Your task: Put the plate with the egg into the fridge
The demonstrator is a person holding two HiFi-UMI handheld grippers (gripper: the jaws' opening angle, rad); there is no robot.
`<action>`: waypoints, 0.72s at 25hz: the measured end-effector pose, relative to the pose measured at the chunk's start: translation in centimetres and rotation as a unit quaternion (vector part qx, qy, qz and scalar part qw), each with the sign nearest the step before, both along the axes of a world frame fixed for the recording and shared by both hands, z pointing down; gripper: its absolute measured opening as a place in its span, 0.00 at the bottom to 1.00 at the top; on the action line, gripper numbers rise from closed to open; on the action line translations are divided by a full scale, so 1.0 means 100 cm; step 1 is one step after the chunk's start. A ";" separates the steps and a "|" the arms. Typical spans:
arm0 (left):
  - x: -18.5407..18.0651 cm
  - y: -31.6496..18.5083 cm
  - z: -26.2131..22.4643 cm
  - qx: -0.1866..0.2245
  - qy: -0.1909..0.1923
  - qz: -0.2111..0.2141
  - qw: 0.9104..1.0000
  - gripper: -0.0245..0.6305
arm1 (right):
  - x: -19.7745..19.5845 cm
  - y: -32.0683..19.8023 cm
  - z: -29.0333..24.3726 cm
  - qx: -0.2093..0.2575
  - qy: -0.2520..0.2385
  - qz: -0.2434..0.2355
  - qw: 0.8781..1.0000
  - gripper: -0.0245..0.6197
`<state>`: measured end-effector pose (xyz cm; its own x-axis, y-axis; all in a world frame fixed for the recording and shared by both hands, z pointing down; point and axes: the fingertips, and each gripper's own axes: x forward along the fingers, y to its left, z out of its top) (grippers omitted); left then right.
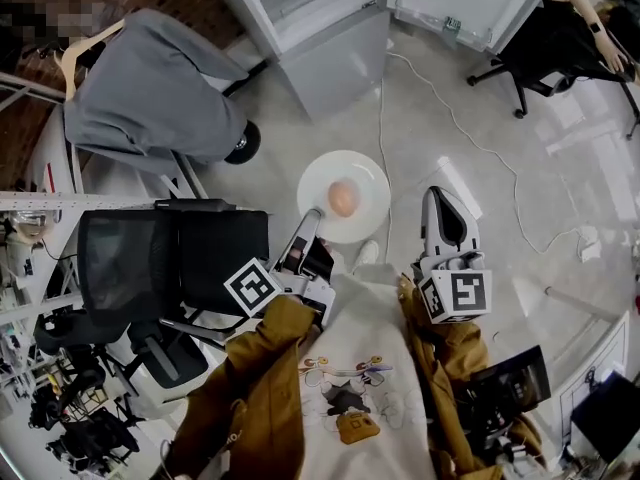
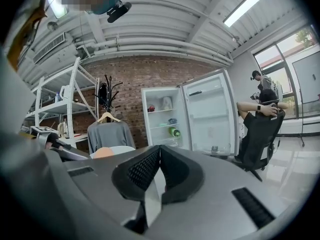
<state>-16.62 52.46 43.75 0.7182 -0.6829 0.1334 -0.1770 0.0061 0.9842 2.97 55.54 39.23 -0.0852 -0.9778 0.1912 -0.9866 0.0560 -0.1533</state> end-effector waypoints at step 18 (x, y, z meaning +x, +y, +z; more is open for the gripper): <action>0.001 -0.087 0.005 -0.017 0.018 -0.010 1.000 0.07 | -0.011 -0.079 0.013 -0.026 -0.018 -0.009 0.999 0.05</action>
<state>-16.57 43.75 44.21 0.7092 -0.6927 0.1312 -0.1404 0.0436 0.9891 1.85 47.68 40.51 -0.1114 -0.9648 0.2382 -0.9792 0.0656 -0.1922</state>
